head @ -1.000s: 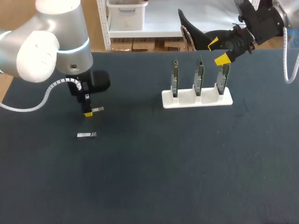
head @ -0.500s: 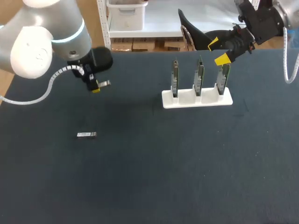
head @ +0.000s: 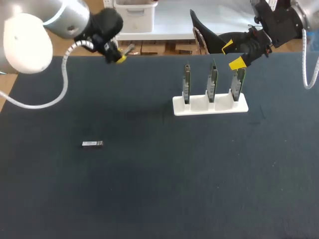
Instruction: Pick up the optical module with the left hand, and insert it into the network port with the right hand.
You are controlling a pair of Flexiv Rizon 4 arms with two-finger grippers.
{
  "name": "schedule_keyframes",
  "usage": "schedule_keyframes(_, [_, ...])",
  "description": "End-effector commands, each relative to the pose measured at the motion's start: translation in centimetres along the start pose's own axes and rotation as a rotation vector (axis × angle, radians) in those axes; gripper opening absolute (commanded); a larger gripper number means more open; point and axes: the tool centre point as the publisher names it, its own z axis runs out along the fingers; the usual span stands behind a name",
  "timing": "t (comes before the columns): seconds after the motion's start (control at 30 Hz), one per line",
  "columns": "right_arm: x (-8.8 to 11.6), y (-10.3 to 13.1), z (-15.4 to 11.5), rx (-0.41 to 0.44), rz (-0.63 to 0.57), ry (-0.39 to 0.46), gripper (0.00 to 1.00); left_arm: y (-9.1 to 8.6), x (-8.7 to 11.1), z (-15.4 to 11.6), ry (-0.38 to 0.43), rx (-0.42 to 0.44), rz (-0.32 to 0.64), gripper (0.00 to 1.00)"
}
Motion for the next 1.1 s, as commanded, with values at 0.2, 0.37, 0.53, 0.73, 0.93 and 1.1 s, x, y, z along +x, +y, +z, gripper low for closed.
schedule_keyframes(0.2, [0.0, 0.1, 0.0, 0.003, 0.0, 0.001, 1.0, 0.3, -7.3, -0.5, -0.34, 0.064, -0.073, 0.0])
schedule_keyframes(0.37, [0.0, 0.1, 0.0, 0.003, 0.0, 0.001, 1.0, -0.5, -11.8, -0.2, -0.476, 0.136, -0.068, 0.0])
schedule_keyframes(0.53, [0.0, 0.1, 0.0, 0.003, 0.0, 0.001, 1.0, -1.8, -15.8, 0.5, -0.578, 0.205, -0.056, 0.0])
schedule_keyframes(0.73, [0.0, 0.1, 0.0, 0.003, 0.0, 0.001, 1.0, -4.5, -19.3, 1.2, -0.673, 0.307, -0.024, 0.0])
schedule_keyframes(0.93, [0.0, 0.1, 0.0, 0.003, 0.0, 0.001, 1.0, -7.1, -20.6, 2.2, -0.736, 0.342, 0.016, 0.0])
schedule_keyframes(1.1, [0.0, 0.1, 0.0, 0.003, 0.0, 0.001, 1.0, -9.5, -21.8, 3.0, -0.789, 0.387, 0.027, 0.0])
